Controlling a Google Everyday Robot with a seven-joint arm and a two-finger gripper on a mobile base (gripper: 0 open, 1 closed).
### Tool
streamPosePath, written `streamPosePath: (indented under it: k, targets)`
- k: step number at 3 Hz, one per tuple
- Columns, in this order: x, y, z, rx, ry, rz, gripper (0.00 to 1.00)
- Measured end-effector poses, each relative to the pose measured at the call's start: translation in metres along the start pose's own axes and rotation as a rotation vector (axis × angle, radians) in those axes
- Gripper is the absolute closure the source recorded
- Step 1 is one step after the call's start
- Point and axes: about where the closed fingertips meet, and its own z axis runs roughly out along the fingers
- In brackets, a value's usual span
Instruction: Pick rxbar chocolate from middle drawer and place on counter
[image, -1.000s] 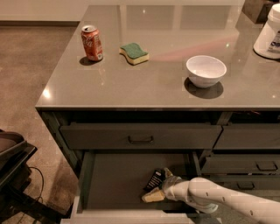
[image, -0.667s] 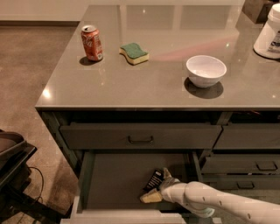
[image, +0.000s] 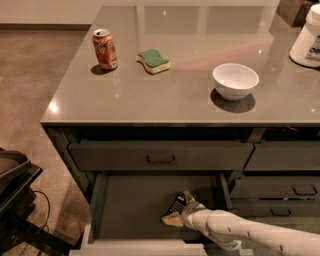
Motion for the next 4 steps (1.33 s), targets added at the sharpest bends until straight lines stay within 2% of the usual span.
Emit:
streamPosePath:
  k: [3,4]
  targets:
    - [0.001,0.0018,0.0007,-0.017,0.014,0.006,0.88]
    - [0.0033,-0.0012,-0.0008,-0.039,0.027,0.039,1.0]
